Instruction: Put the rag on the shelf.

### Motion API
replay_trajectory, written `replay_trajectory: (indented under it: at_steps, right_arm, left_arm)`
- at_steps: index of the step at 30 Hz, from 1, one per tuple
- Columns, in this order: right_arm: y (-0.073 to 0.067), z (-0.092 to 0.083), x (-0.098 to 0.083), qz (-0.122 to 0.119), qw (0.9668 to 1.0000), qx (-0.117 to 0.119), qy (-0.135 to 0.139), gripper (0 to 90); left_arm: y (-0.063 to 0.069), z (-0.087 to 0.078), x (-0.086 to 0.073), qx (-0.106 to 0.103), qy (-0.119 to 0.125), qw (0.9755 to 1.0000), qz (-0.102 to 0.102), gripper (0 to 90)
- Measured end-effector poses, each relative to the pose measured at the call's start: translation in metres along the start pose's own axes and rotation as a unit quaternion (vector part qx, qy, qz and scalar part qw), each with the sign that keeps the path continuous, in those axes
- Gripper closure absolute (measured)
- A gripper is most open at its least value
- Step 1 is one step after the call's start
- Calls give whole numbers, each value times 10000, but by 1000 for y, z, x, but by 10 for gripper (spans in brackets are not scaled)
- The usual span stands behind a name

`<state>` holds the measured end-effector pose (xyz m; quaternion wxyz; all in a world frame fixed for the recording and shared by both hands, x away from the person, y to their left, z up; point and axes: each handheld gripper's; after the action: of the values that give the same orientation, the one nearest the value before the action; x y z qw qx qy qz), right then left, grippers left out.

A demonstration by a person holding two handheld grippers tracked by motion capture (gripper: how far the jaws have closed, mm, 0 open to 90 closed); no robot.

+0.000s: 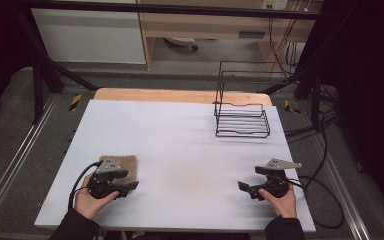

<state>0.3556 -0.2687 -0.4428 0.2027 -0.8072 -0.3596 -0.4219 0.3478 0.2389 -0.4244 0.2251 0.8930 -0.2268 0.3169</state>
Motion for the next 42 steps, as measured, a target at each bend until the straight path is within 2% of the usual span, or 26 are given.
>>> replay_trajectory:
  at_steps: [6,8,10,19,21,26,33,34,36,38,42]
  right_arm:
    - [0,0,0,-20,10000,-10,-17,8]
    - [0,0,0,-12,10000,-10,-30,8]
    - [0,0,0,-21,10000,-4,-46,8]
    - [0,1,0,-30,10000,-7,-62,8]
    - [0,1,0,-32,10000,-10,-64,8]
    - [0,1,0,-41,10000,-5,-67,8]
    - [0,1,0,-38,10000,1,-76,8]
    - [0,1,0,-39,10000,3,-74,8]
    - [0,1,0,-40,10000,4,-68,9]
    - [0,1,0,-39,10000,5,-77,9]
    - [0,2,0,-47,10000,8,-85,9]
  left_arm:
    - [5,3,-3,114,-218,9997,68,541]
    - [8,8,-6,269,-347,9988,200,568]
    - [8,9,-6,305,-386,9985,234,593]
    - [8,14,-8,494,-429,9977,195,688]
    - [7,14,-8,533,-425,9976,116,722]
    - [7,15,-8,610,-435,9971,127,803]
    - [7,14,-6,602,-451,9971,86,856]
    - [5,12,-4,515,-399,9979,-1,858]
    - [4,11,-3,457,-366,9983,-47,862]
    - [3,6,0,331,-195,9991,-179,863]
    - [3,3,3,225,-55,9993,-297,865]
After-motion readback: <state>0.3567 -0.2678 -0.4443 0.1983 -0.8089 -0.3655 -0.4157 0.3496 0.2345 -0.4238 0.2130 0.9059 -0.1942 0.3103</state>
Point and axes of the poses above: each handheld gripper's, and its own axes: z roughly forward along the jaws, x roughly out of its top, y roughly to its right, and after that the axes turned 14 degrees about -z, right-handed
